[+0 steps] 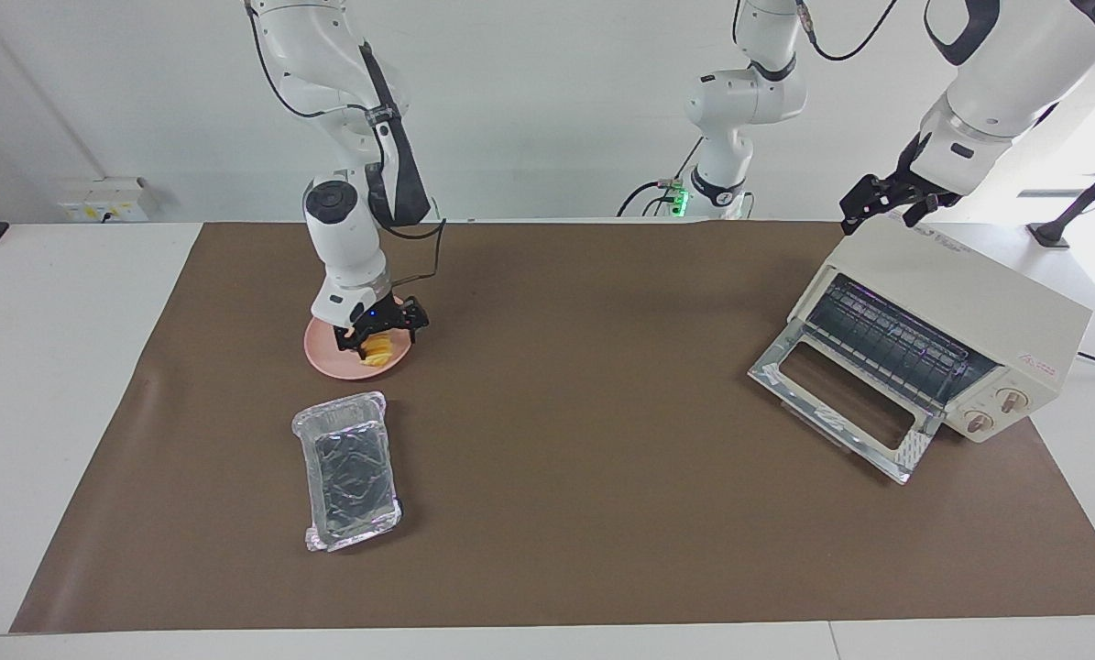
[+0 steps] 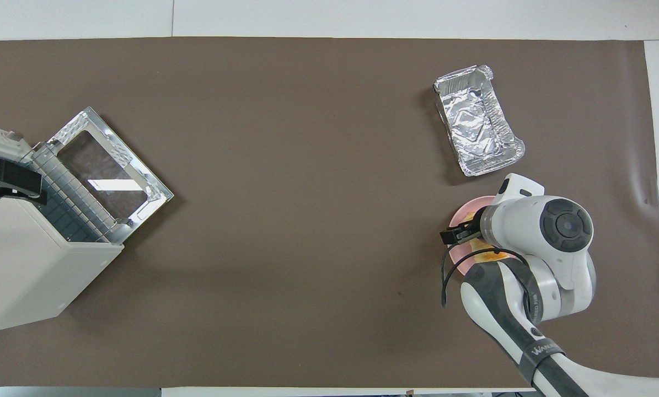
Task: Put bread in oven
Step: 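Lower the right gripper and grasp the orange bread, then lift the bread with the right gripper and carry it to the foil tray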
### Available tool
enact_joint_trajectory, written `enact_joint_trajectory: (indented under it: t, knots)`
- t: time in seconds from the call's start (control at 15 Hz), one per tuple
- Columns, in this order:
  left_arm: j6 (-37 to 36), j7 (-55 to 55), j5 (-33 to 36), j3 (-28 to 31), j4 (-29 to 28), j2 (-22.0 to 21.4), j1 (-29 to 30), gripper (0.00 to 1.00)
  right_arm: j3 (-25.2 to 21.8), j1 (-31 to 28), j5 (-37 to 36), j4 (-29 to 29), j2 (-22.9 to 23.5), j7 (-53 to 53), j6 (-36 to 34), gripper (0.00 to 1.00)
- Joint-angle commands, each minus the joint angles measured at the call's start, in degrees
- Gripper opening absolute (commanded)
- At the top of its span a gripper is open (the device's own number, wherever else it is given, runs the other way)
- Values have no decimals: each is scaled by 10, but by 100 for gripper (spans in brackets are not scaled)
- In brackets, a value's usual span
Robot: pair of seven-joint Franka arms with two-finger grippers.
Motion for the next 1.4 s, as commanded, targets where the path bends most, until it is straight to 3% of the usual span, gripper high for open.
enact_joint_trajectory:
  t: [0.0, 0.27, 0.33, 0.4, 0.54, 0.6, 0.87, 1.0, 1.2, 1.34]
  knots:
    - [-1, -4, -9, 6, -13, -14, -3, 100, 2, -13, 0, -7, -2, -16, 1, 100]
    - [-1, -4, -9, 6, -13, -14, -3, 100, 2, -15, 0, 11, 1, -20, -18, 98]
    - [-2, -4, -9, 6, -13, -14, -3, 100, 2, -15, -1, 10, 1, -19, -16, 87]
    - [-1, -4, -9, 6, -13, -14, -3, 100, 2, -15, 0, 10, 2, -19, -15, 66]
    - [-2, -4, -9, 6, -13, -14, -3, 100, 2, -16, -1, 10, 2, -18, -13, 13]
    - [-1, -4, -9, 6, -13, -14, -3, 100, 2, -21, -1, 10, 2, -18, -12, 0]
    - [-1, -4, -9, 6, -13, -14, -3, 100, 2, -27, -1, 24, 6, -22, -21, 0]
    - [-1, -4, -9, 6, -13, -14, -3, 100, 2, -30, -1, 54, 6, -29, -65, 0]
    - [-2, -4, -9, 6, -13, -14, -3, 100, 2, -37, -1, 166, 17, -32, -209, 0]
    - [-1, -4, -9, 6, -13, -14, -3, 100, 2, -48, -1, 262, 52, -46, -275, 0]
